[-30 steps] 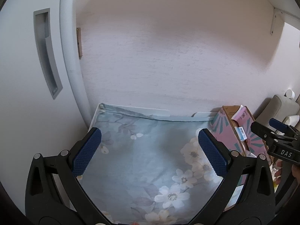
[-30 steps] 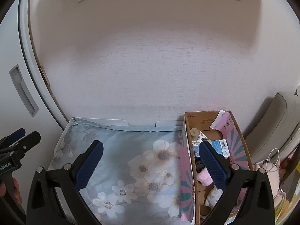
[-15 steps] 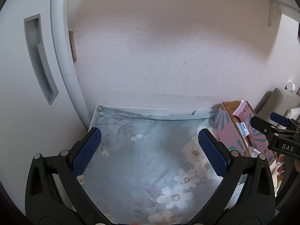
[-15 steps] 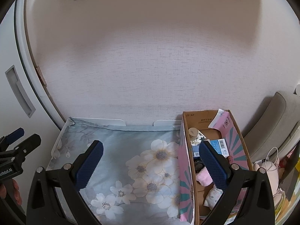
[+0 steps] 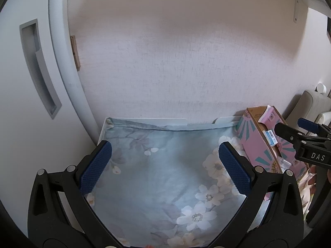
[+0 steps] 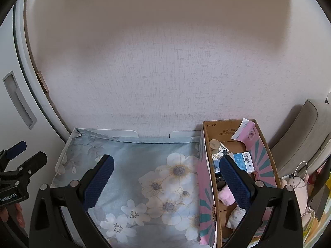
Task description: Organize objects
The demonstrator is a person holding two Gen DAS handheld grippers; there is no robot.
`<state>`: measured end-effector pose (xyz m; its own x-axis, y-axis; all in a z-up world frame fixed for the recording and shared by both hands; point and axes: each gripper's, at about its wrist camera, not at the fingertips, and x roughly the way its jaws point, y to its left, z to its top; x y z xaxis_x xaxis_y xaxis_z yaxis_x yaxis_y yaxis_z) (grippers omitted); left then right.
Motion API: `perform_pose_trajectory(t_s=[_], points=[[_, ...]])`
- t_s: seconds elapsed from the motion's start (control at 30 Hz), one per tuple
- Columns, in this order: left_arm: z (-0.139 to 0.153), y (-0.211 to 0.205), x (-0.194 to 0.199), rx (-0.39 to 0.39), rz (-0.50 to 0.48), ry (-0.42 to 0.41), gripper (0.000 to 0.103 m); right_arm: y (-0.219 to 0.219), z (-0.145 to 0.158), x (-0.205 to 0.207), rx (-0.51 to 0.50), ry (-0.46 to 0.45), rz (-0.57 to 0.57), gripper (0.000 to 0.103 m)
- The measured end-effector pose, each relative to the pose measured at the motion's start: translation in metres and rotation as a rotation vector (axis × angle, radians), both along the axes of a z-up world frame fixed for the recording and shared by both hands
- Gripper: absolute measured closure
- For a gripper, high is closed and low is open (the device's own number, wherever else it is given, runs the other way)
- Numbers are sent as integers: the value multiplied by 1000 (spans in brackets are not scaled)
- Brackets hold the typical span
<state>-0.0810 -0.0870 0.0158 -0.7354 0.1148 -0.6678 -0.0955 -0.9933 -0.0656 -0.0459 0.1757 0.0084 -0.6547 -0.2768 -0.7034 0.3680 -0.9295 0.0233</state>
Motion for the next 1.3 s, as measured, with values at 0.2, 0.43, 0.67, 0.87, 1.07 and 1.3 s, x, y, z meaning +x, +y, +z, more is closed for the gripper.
perform_pose_trajectory(t_s=[0.2,0.43,0.67,0.87,1.07,1.3], points=[[-1,3,0,-18,-8,9,0,-1,-1,-2,0,-2,-1,1],[-2,5,-2,-33,-12,5,0,-2,-2,-4,3,-7,-6,1],[-2,5,-3,-28,-18,8,0,-3,-3,-6,7,-8,-6,1],[-2,7,-3,-45,-10,19,0,-2,-4,-7,8,-8,-5,1],[1,10,-1,-62,5,39,0,-2,-3,-9,6,-9,-5,1],[5,9,3,-69,33,66,0,-2,-3,-9,6,-8,-3,1]])
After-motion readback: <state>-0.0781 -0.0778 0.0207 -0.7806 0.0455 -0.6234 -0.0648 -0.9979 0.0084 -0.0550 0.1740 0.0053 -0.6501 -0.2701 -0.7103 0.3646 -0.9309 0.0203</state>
